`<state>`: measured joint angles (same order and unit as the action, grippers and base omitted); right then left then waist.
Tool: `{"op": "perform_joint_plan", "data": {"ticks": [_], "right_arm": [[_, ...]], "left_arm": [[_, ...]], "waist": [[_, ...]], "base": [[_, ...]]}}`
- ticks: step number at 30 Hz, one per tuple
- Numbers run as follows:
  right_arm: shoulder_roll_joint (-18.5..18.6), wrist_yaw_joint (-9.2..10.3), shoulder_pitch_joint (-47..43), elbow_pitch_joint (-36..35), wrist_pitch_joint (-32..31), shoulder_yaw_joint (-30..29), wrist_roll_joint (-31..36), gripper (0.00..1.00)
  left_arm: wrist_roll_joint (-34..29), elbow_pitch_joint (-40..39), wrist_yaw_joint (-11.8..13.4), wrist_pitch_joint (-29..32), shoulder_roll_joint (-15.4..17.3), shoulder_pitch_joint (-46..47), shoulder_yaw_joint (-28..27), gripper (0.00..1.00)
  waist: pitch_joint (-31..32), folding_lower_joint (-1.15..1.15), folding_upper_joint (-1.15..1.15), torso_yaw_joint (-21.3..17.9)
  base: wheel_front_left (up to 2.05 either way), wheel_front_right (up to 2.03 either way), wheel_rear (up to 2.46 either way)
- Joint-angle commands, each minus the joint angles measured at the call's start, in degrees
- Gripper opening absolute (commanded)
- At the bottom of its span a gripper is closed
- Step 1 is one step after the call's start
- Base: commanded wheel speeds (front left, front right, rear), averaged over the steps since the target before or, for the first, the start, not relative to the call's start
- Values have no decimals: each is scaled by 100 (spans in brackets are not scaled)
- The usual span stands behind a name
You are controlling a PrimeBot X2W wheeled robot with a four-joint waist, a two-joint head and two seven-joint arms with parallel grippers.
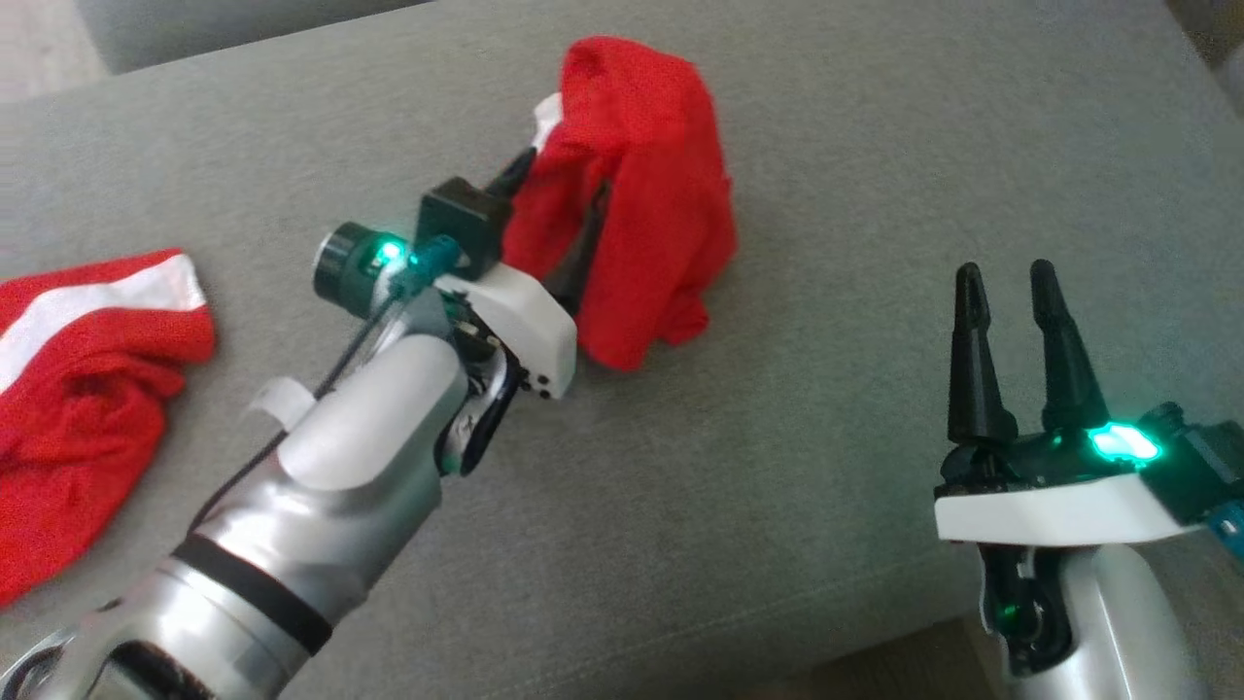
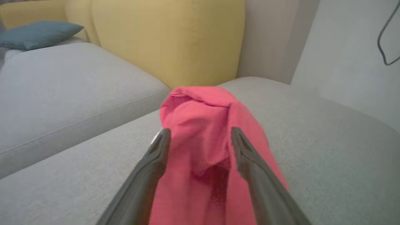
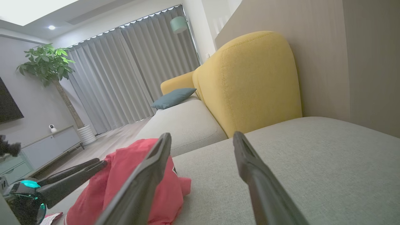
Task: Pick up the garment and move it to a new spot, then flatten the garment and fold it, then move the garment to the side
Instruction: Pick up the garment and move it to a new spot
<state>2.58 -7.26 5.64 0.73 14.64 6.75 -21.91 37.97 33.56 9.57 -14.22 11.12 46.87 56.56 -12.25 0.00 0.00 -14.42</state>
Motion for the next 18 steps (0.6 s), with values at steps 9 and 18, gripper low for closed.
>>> {"op": "perform_joint_plan", "data": {"ticks": [9, 18], "right_arm": [[30, -23, 112, -16, 36, -60, 275, 100], [30, -23, -131, 214, 36, -120, 496, 100]], "left_arm": [[-450, -1008, 159, -76, 535, -698, -1510, 100], [-972, -2042, 179, -77, 672, -2253, -2622, 100]], "waist": [[401, 0, 0, 976], [766, 0, 0, 1671]], "base": [[0, 0, 0], [0, 0, 0]]}}
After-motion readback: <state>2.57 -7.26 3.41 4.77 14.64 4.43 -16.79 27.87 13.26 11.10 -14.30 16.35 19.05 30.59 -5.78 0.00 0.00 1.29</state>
